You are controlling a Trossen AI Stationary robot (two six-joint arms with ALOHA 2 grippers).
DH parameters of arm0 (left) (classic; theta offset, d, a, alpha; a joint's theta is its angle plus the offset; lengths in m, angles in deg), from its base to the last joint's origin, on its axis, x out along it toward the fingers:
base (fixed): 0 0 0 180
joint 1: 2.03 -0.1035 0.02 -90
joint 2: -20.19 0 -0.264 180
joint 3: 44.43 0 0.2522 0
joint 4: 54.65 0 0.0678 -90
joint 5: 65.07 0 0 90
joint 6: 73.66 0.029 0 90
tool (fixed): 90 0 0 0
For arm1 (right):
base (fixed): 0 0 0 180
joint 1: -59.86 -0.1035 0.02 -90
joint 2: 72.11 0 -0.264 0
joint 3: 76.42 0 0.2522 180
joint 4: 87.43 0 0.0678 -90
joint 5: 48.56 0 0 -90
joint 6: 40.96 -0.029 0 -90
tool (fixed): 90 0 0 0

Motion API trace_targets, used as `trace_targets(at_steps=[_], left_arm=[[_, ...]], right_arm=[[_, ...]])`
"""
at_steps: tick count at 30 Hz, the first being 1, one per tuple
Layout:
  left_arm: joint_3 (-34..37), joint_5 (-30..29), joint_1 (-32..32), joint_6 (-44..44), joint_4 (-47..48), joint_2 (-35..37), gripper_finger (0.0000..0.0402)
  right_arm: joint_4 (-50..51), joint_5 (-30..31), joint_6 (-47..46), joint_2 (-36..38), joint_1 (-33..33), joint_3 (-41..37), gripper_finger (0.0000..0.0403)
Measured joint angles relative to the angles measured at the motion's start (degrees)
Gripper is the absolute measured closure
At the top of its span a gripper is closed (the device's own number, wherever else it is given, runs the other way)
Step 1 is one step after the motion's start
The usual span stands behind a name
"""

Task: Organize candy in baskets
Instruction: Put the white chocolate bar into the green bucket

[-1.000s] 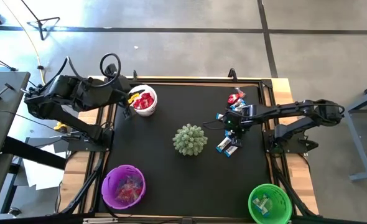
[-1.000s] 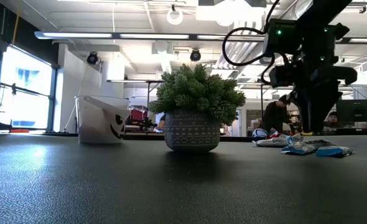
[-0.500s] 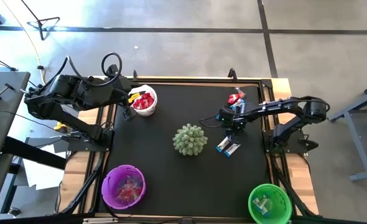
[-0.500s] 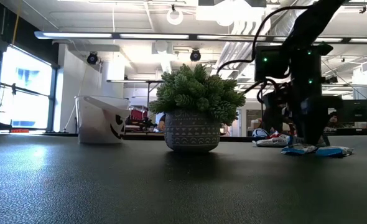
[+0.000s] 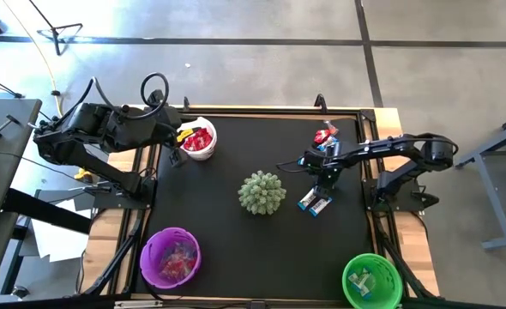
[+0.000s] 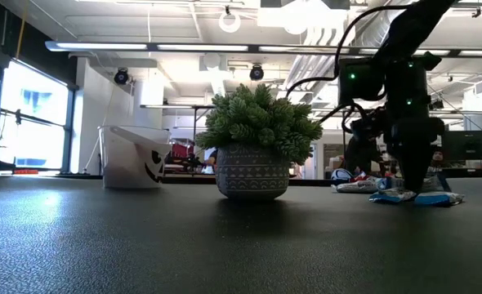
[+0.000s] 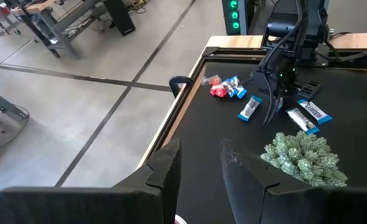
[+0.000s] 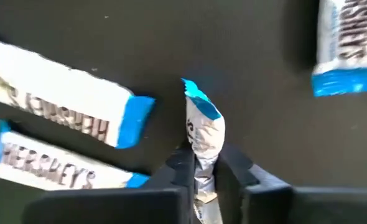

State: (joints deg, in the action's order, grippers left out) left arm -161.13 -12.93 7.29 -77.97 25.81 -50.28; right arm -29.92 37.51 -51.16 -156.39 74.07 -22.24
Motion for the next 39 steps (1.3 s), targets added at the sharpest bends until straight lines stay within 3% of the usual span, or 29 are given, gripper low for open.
trace_targets(at_steps=[3, 8, 13, 18, 22, 28, 39], left_arm=[[0.00, 0.29, 0.00, 0.02, 0.11, 0.00, 0.0300], [0.00, 1.65, 0.00, 0.02, 2.33, 0.00, 0.0300], [0.00, 1.68, 0.00, 0.02, 4.76, 0.00, 0.0300], [0.00, 1.70, 0.00, 0.01, 7.38, 0.00, 0.0300], [-0.02, 1.70, 0.00, -0.63, 11.27, 0.00, 0.0300], [-0.02, 1.60, 0.00, -2.03, 13.66, 0.00, 0.0300], [-0.02, -1.03, 0.00, -0.99, 12.42, 0.00, 0.0300]], right_arm=[[0.56, -2.15, -4.53, 0.89, 0.00, 0.00, 0.0394], [5.37, -4.31, -13.51, 3.12, 0.00, 2.41, 0.0388], [13.55, -6.94, -18.83, 5.57, -0.11, 9.67, 0.0386], [23.16, -13.56, -30.71, 7.92, -3.66, 20.18, 0.0385], [28.74, -14.42, -41.92, 8.93, -11.49, 28.33, 0.0385], [30.30, -14.30, -65.73, 8.97, -29.07, 36.65, 0.0385], [26.89, -13.34, -104.81, 6.99, -57.51, 35.82, 0.0385]])
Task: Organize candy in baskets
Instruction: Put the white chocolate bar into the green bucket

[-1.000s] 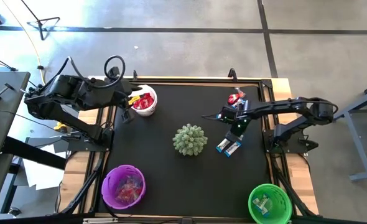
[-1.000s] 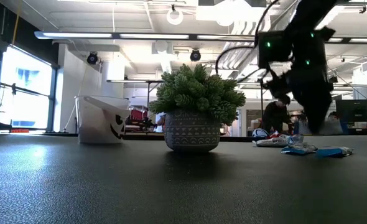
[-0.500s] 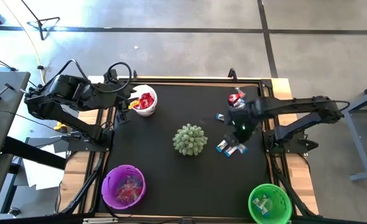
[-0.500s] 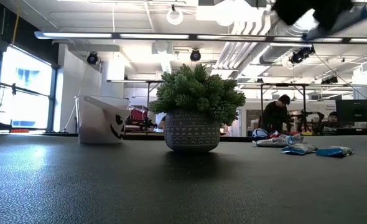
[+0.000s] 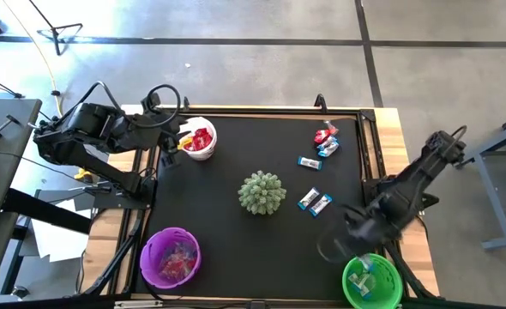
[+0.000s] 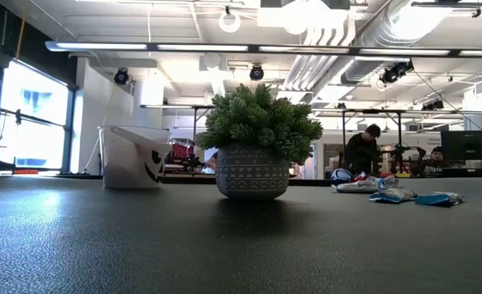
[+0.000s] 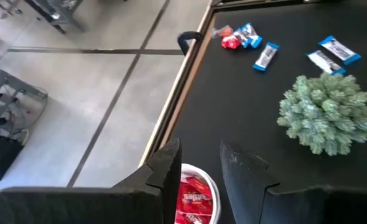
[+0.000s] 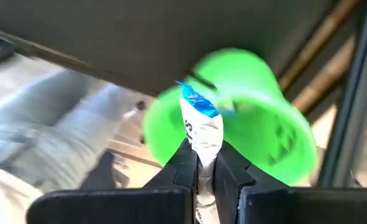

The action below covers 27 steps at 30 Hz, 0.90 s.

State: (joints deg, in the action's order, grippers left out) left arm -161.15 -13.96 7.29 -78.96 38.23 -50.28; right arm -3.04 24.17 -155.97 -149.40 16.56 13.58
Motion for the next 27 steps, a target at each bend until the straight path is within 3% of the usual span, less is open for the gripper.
trace_targets(at_steps=[6, 9, 20, 24, 27], left_arm=[[0.00, -2.08, 0.00, -0.01, -0.01, 0.00, 0.0300], [0.00, -2.17, 0.00, -0.02, -0.01, 0.00, 0.0300], [0.00, -2.21, 0.00, -0.35, 0.55, 0.00, 0.0300], [0.00, -2.21, 0.00, -0.45, 0.71, 0.00, 0.0300], [0.00, -2.21, 0.00, -0.45, 0.72, 0.00, 0.0300]], right_arm=[[-3.85, 0.31, -12.15, -2.27, -9.97, -0.25, 0.0382], [-7.59, 0.56, -13.47, -3.34, -11.84, -0.25, 0.0366], [-9.64, 0.67, -7.78, -4.12, -11.35, -0.25, 0.0252], [-6.57, 2.06, -6.86, -4.09, -9.20, -0.25, 0.0242], [-3.88, 7.79, -2.59, -4.09, -5.56, -0.25, 0.0247]])
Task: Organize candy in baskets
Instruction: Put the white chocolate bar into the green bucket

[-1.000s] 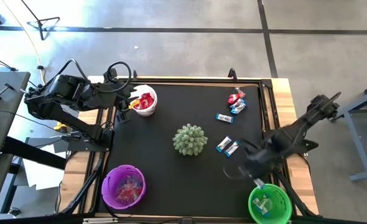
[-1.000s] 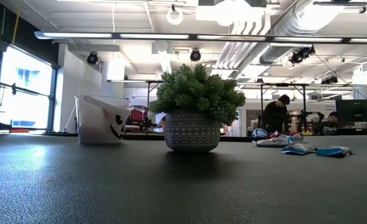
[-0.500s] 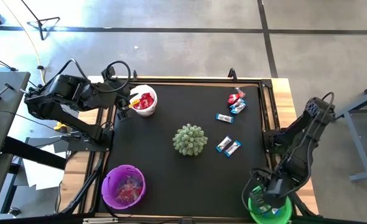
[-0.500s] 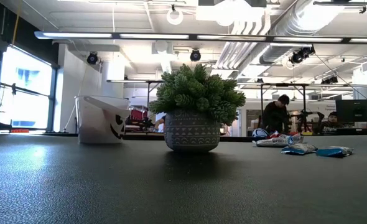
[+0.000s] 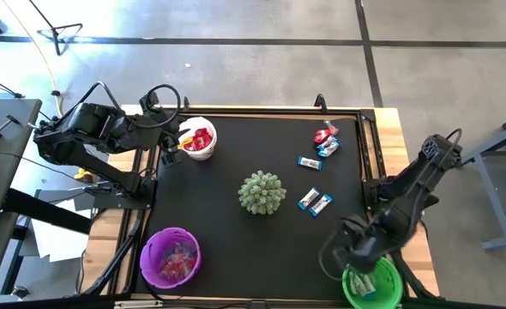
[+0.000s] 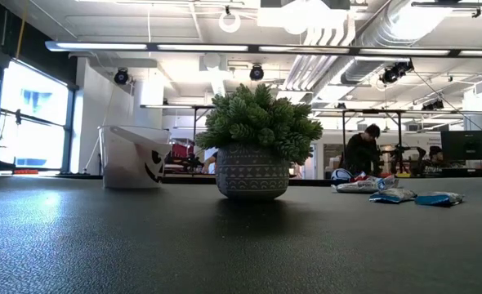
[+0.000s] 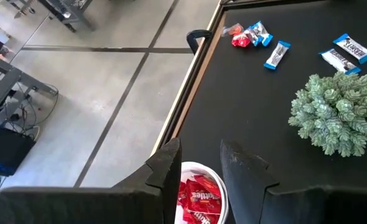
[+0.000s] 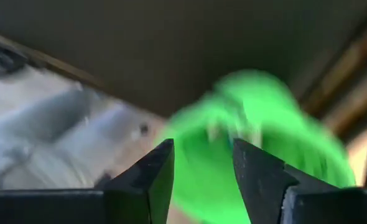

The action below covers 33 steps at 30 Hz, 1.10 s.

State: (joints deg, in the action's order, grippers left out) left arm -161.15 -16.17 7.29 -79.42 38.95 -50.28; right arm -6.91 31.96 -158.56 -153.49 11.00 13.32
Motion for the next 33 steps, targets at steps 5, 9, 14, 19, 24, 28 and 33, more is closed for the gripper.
trace_targets(at_steps=[5, 9, 14, 19, 24, 28, 33], left_arm=[[0.00, 0.39, 0.00, -0.04, 0.02, 0.00, 0.0300], [0.00, 1.90, 0.00, -0.09, 0.10, 0.00, 0.0300], [0.00, 5.03, 0.02, -0.18, 0.62, 0.00, 0.0300], [0.00, 6.19, 0.04, -3.42, 2.74, 0.00, 0.0300], [0.00, 6.13, 0.04, -7.93, 4.81, 0.00, 0.0300], [0.00, 5.88, 0.04, -9.59, 5.00, 0.00, 0.0300], [0.00, 4.04, 0.04, -12.10, 4.87, 0.00, 0.0300]], right_arm=[[3.06, 15.06, 21.15, 0.00, 7.26, 0.00, 0.0264], [7.00, 33.38, 40.20, 0.00, 12.34, 0.00, 0.0274], [8.75, 56.23, 51.52, -0.20, 17.31, 0.00, 0.0281], [9.15, 68.31, 44.41, -2.67, 20.88, 0.00, 0.0290], [11.35, 57.86, 14.23, -7.05, 26.09, 0.00, 0.0297], [11.72, 51.20, -0.23, -12.01, 27.12, 0.00, 0.0297], [12.04, 44.19, -11.42, -18.51, 26.18, 0.00, 0.0297]])
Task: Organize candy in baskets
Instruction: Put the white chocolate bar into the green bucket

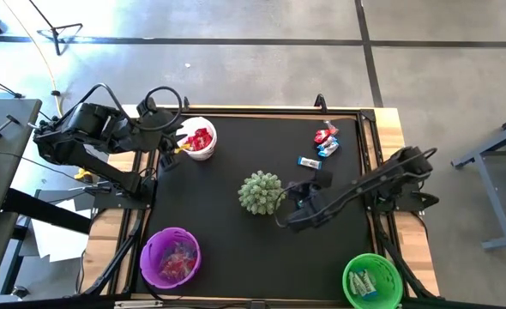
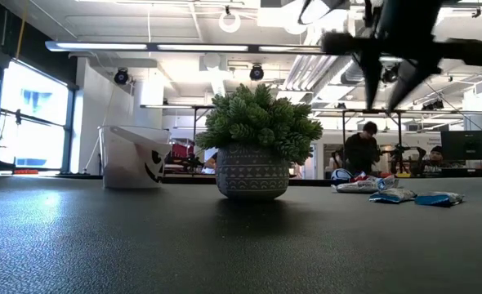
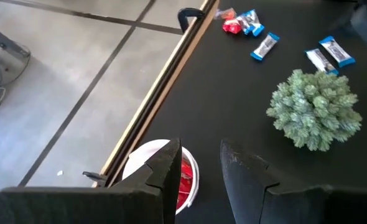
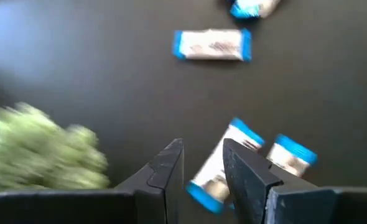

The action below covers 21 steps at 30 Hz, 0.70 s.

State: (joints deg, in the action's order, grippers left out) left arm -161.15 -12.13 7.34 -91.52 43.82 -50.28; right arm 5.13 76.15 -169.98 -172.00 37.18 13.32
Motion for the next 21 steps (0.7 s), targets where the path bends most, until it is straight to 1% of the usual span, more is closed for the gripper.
trace_targets(at_steps=[3, 6, 12, 14, 18, 21], left_arm=[[0.00, -0.53, 0.00, -0.07, 0.00, 0.00, 0.0300], [0.00, -0.59, 0.00, -0.70, -0.02, 0.00, 0.0300], [0.00, -0.16, 0.00, -1.36, -0.04, 0.00, 0.0300], [0.00, -0.06, 0.00, -1.87, -0.04, 0.00, 0.0300], [0.00, 0.01, 0.00, -2.11, -0.07, 0.00, 0.0300], [0.00, 1.00, 0.00, -2.16, -0.07, 0.02, 0.0300]], right_arm=[[2.75, -4.20, -0.55, -2.86, -0.73, 0.00, 0.0297], [3.65, -6.11, -0.16, -3.23, -1.06, 0.00, 0.0297], [2.81, -15.08, 14.41, 0.72, 0.11, 0.00, 0.0297], [3.05, -15.50, 16.82, 1.99, 0.25, 0.00, 0.0297], [2.37, -15.50, 18.52, 4.01, 0.57, -0.51, 0.0297], [-3.57, -17.75, 18.46, 6.61, 0.57, -5.50, 0.0297]])
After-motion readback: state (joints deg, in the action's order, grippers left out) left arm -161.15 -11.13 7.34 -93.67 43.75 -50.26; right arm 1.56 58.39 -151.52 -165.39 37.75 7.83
